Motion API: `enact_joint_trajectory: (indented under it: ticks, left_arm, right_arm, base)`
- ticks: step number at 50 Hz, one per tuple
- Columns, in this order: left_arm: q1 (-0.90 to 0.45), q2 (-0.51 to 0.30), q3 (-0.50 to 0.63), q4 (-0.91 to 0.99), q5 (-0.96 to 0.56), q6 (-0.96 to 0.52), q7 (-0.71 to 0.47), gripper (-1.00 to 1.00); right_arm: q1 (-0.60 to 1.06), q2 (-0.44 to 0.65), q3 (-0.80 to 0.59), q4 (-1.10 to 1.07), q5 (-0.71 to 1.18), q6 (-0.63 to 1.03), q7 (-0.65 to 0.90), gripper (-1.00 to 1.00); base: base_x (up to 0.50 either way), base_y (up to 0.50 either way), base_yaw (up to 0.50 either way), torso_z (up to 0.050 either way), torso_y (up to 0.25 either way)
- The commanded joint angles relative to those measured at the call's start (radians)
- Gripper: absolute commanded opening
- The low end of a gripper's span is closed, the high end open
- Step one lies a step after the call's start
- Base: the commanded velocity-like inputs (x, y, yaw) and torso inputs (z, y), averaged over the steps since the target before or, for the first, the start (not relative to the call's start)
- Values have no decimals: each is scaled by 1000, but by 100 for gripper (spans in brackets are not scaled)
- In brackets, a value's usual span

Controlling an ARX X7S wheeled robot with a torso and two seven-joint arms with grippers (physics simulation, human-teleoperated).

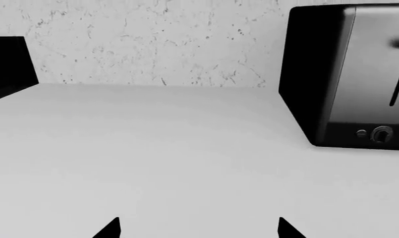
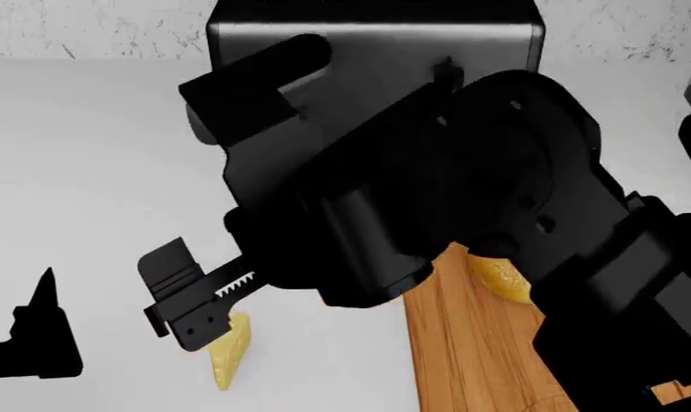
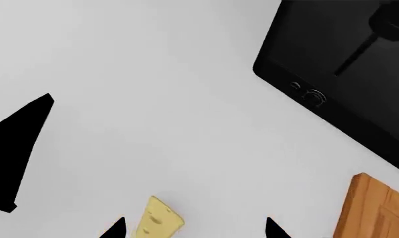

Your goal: Place the bread and cheese on the cutting board.

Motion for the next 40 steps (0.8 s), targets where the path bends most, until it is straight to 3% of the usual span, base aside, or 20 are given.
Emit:
enact_joint_trajectory:
  ticks: [1, 10, 40]
  left_arm:
    - [5, 20, -20, 46, 0, -18, 27, 100]
    - [12, 15, -21, 34, -2, 4, 29, 100]
    - [15, 10, -33, 39, -29, 4, 18, 100]
  right_arm:
    - [-54, -61, 21, 7, 84, -71, 87, 100]
    - [-109, -56, 7, -46, 208, -112, 203, 100]
    - [-212, -75, -50, -4, 85, -146, 109, 100]
  base:
    - [0, 0, 0, 0, 0]
    - [0, 0, 0, 0, 0]
    - [0, 0, 0, 0, 0]
